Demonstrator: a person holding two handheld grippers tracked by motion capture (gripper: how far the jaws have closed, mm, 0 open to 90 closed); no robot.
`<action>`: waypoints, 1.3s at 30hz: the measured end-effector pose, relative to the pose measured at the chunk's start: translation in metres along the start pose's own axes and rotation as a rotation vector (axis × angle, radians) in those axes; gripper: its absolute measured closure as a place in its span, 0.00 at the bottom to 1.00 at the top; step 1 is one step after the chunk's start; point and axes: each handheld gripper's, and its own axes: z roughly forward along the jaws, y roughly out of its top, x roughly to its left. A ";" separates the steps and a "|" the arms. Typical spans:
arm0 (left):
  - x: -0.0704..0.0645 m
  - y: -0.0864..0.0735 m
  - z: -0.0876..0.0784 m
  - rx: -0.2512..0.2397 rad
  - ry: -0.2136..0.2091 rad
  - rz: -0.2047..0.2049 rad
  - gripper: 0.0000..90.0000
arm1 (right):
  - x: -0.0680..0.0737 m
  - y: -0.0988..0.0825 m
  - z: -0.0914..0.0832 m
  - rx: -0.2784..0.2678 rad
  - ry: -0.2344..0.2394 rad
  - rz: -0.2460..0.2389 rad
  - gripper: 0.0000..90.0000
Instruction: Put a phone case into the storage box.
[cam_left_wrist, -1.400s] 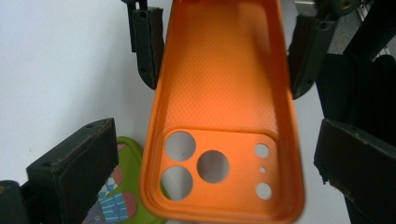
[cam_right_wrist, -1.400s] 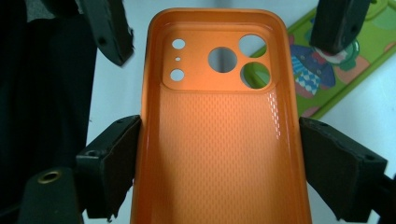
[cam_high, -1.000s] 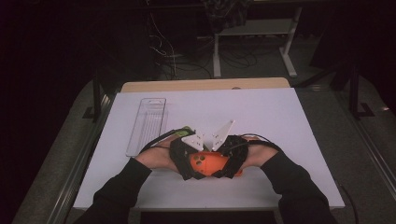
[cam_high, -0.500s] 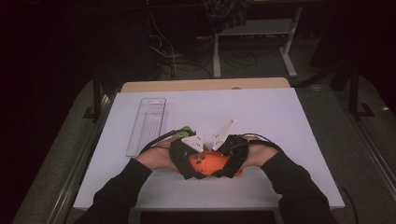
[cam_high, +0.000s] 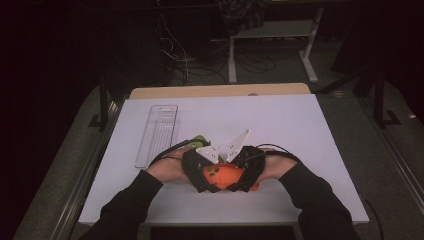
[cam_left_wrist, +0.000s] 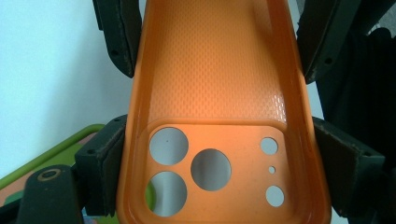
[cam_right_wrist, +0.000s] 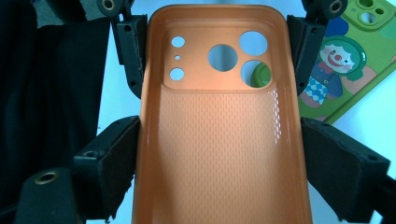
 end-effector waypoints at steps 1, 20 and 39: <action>0.000 0.000 0.000 0.003 0.001 0.001 0.18 | 0.000 0.000 0.001 -0.003 0.005 0.003 0.14; 0.008 -0.012 -0.001 0.008 0.144 -0.151 0.18 | -0.010 -0.034 -0.041 -0.145 -0.136 0.188 0.13; 0.012 -0.017 -0.011 -0.064 0.312 -0.337 0.18 | -0.001 -0.075 -0.045 -0.242 -0.343 0.518 0.07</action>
